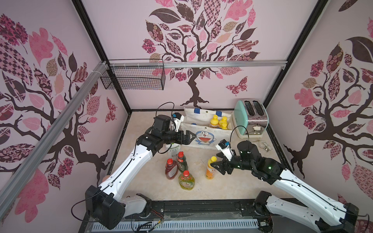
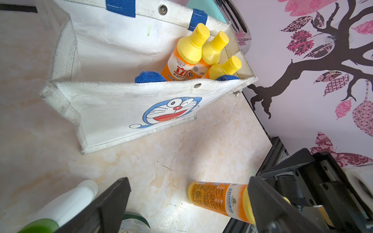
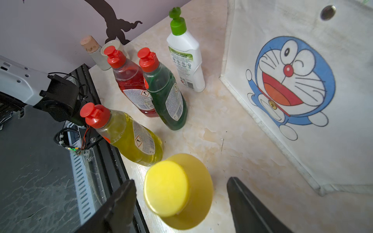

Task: Pack dish soap into the shopping bag
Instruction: Pick up the bottle of dish soap at the center of the board.

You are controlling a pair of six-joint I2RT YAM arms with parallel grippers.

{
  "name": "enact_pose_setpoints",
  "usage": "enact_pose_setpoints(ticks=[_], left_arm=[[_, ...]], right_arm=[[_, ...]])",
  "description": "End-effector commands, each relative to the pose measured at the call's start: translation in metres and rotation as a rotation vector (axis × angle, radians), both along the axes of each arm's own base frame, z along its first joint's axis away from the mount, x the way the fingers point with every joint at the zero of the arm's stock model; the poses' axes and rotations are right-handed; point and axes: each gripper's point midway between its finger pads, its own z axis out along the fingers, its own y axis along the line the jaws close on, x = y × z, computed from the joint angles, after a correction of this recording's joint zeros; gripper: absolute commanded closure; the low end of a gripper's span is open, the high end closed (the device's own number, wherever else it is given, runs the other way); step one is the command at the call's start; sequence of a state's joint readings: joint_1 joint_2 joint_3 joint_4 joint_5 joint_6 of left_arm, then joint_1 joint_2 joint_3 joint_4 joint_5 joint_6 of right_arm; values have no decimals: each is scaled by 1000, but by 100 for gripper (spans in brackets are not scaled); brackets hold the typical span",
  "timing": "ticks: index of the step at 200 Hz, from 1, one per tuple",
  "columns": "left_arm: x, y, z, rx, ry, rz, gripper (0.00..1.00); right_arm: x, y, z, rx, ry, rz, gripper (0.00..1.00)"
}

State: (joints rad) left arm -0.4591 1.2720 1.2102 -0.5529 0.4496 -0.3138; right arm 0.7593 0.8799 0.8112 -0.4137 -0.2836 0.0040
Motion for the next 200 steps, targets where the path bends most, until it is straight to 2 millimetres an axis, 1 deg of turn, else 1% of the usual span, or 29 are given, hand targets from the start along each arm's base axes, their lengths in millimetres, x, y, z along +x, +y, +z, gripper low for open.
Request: enact_pose_setpoints(ticks=[1,15,45,94,108,142,190,200], left_arm=[[-3,0,16,-20,-51,-11,3],[-3,0,17,-19,-54,-11,3],[-5,2,19,-17,-62,-8,3],[-4,5,16,6,-66,1,3],[-4,5,14,8,-63,3,3],[-5,6,16,5,-67,5,3],[-6,8,16,13,-70,8,3],[-5,8,15,15,-68,9,3]], right_arm=[[6,6,13,45,-34,-10,26],[7,8,13,53,-37,-11,29],[10,10,16,69,-47,-13,31],[11,10,5,34,-36,-16,34],[12,9,4,34,-37,-20,38],[13,9,4,35,-44,-27,44],[14,8,-4,26,-31,-44,53],[15,8,-5,24,-30,-48,57]])
